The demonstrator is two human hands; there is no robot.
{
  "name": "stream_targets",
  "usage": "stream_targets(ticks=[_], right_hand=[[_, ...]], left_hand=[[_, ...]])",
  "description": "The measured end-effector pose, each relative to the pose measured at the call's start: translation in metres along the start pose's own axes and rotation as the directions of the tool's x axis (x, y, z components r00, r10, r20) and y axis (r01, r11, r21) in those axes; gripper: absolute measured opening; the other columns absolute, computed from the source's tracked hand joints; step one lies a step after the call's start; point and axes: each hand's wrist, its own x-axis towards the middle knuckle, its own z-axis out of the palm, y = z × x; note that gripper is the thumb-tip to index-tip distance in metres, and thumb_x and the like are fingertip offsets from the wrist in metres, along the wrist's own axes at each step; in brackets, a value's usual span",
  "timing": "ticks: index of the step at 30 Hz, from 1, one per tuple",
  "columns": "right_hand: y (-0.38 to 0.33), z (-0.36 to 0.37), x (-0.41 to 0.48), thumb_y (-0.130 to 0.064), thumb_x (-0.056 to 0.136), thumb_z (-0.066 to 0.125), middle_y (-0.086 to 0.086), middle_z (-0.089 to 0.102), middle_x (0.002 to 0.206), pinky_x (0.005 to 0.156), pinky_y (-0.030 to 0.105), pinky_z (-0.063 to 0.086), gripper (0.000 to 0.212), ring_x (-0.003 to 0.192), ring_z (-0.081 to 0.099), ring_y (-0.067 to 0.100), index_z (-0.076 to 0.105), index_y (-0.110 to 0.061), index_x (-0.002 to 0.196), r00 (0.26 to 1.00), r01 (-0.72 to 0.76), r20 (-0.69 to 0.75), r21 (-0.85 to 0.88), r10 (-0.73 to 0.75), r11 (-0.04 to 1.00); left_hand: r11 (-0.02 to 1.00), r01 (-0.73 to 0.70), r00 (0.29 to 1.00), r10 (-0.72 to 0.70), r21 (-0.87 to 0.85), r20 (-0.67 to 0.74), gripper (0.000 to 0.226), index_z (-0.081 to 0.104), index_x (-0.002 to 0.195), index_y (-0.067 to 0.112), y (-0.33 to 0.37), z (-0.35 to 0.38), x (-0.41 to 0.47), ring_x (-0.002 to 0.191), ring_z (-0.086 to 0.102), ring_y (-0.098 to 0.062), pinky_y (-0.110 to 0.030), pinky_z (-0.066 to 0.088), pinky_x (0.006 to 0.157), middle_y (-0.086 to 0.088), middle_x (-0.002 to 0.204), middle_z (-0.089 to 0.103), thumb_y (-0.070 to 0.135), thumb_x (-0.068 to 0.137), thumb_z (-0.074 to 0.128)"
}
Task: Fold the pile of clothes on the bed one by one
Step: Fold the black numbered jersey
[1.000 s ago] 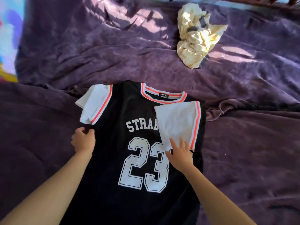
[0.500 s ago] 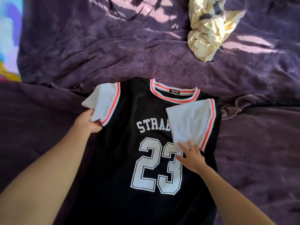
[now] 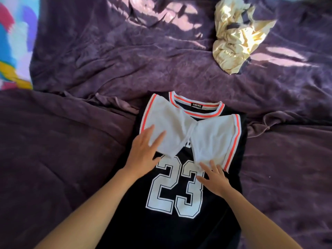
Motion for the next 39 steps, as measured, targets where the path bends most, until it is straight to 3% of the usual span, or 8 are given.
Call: stream_targets(ticks=[4,12,16,21,26,29,34,39], right_hand=[[0.005,0.000,-0.004,-0.055,0.093,0.040,-0.003,-0.012,0.158,0.114,0.049,0.014,0.063,0.145,-0.008,0.026,0.010,-0.043,0.147,1.000,0.018,0.003,-0.009,-0.018,1.000],[-0.007,-0.030,-0.008,-0.049,0.096,0.036,0.003,0.043,0.140,0.101,0.038,0.029,0.044,0.132,0.032,0.024,0.054,-0.025,0.128,0.863,-0.027,-0.503,-0.154,-0.055,0.988],[0.005,-0.110,0.025,-0.028,0.092,0.053,0.013,0.044,0.137,0.097,0.044,0.033,0.037,0.128,0.033,0.033,0.057,-0.014,0.126,0.685,-0.015,-0.726,0.081,0.070,0.997],[0.028,-0.194,0.073,-0.032,0.094,0.050,0.009,0.026,0.151,0.107,0.046,0.027,0.059,0.137,0.023,0.033,0.027,-0.018,0.146,0.805,-0.112,-0.541,0.265,0.244,0.958],[0.046,-0.196,0.096,-0.031,0.091,0.057,0.014,0.032,0.149,0.109,0.046,0.032,0.073,0.135,0.032,0.034,0.017,-0.012,0.149,0.874,-0.131,-0.404,0.341,0.271,0.931],[0.053,-0.189,0.089,-0.009,0.086,0.057,0.017,0.054,0.131,0.103,0.043,0.038,0.058,0.124,0.046,0.033,0.039,-0.009,0.141,0.807,-0.103,-0.524,0.330,0.273,0.938],[0.061,-0.183,0.039,0.007,0.077,0.058,0.018,0.068,0.098,0.075,0.029,0.039,0.033,0.094,0.061,0.032,0.066,0.000,0.108,0.632,0.136,-0.732,0.427,0.254,0.894],[0.090,-0.138,-0.019,0.012,0.073,0.066,0.027,0.064,0.083,0.066,0.038,0.037,0.011,0.073,0.057,0.028,0.067,0.004,0.080,0.645,0.191,-0.736,0.414,0.204,0.890]], left_hand=[[0.954,0.264,0.941,-0.287,0.140,0.178,0.081,0.030,0.146,0.025,-0.023,0.017,-0.013,0.137,0.025,-0.040,-0.051,0.028,0.106,-0.019,0.154,0.018,0.022,0.077,0.072],[0.985,-0.117,0.981,0.094,0.125,0.172,0.037,0.077,0.087,0.018,-0.042,0.000,0.009,0.119,0.048,-0.050,-0.066,0.036,0.093,-0.024,0.130,0.054,0.001,0.055,0.070],[0.963,0.270,0.963,-0.270,-0.010,0.026,0.041,0.067,0.114,0.013,-0.054,-0.004,0.077,0.128,0.038,-0.046,-0.055,0.034,0.098,-0.024,0.138,0.045,0.002,0.075,0.060],[0.623,0.652,0.749,-0.617,-0.432,0.242,0.060,0.033,0.143,0.005,-0.072,0.004,0.157,0.129,0.040,-0.032,-0.038,0.033,0.106,-0.019,0.142,0.040,0.017,0.088,0.056],[0.258,0.731,0.601,-0.682,-0.632,0.416,0.040,0.056,0.119,-0.007,-0.078,0.014,0.170,0.085,0.063,-0.025,-0.033,0.051,0.079,-0.016,0.096,0.066,-0.003,0.080,0.065],[0.149,0.622,0.637,-0.668,-0.769,0.385,0.040,0.061,0.115,0.002,-0.075,0.002,0.170,0.056,0.062,-0.011,-0.022,0.052,0.062,0.001,0.061,0.066,-0.011,0.078,0.063],[0.122,0.473,0.760,-0.558,-0.873,0.333,0.027,0.062,0.089,0.012,-0.077,-0.039,0.145,0.077,0.062,-0.016,-0.030,0.050,0.075,0.007,0.068,0.070,-0.013,0.081,0.057],[0.468,0.386,0.901,-0.374,-0.795,0.217,0.038,0.065,0.088,0.011,-0.076,-0.059,0.063,0.071,0.063,0.007,-0.005,0.049,0.071,0.020,0.073,0.070,-0.023,0.070,0.062]])
